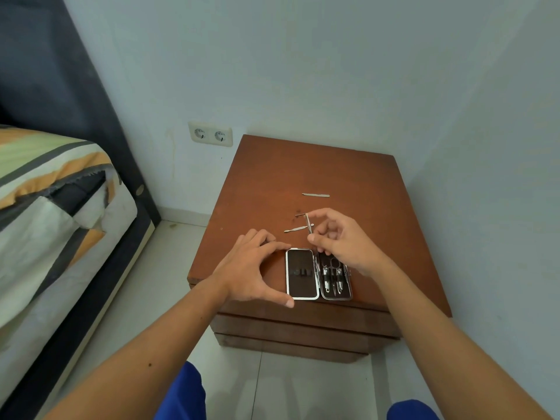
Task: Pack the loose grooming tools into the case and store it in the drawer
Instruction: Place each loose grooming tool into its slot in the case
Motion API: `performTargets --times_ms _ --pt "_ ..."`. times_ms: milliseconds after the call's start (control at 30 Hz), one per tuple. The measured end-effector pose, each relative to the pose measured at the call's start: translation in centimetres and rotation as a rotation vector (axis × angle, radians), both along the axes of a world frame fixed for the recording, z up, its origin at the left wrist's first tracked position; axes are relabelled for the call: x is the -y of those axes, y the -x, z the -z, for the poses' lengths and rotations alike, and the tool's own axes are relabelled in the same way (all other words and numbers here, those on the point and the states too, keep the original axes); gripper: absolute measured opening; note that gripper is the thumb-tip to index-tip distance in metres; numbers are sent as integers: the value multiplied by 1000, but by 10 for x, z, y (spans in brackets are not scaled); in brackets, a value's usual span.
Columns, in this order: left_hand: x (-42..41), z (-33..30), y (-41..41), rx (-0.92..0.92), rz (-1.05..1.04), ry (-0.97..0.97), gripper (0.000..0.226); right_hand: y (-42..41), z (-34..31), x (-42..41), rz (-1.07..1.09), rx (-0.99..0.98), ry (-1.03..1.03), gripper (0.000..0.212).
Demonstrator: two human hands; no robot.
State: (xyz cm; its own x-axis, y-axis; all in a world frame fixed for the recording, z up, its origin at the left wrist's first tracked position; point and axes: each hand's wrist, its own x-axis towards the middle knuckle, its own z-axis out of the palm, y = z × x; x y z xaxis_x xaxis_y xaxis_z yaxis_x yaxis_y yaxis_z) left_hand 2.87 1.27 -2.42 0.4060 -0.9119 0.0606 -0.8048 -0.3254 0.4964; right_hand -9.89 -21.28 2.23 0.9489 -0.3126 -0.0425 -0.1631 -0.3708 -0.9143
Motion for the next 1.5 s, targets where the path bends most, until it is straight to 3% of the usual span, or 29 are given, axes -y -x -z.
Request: performTargets --times_ms 100,433,667,833,1000,1200,1333,1500 --pt "0 0 0 6 -4 0 115 -2 3 -1 -48 4 -8 56" --pt "3 -1 1 4 2 16 114 -6 17 1 -38 -38 108 38" --pt "2 -3 1 -7 -4 19 113 -5 30 5 10 -26 156 40" --pt "3 -4 1 -3 -5 -1 114 0 30 6 -24 -55 339 42" --pt "4 -4 1 4 -8 1 114 5 22 -2 -138 -148 507 57" --pt "4 -4 1 -9 -7 -19 115 19 18 -7 -185 -181 564 89" --pt "3 -4 2 -4 -11 -14 116 23 21 -9 -201 -163 608 95" --pt "3 -6 2 -17 -11 -25 116 28 20 -6 -225 -156 583 77"
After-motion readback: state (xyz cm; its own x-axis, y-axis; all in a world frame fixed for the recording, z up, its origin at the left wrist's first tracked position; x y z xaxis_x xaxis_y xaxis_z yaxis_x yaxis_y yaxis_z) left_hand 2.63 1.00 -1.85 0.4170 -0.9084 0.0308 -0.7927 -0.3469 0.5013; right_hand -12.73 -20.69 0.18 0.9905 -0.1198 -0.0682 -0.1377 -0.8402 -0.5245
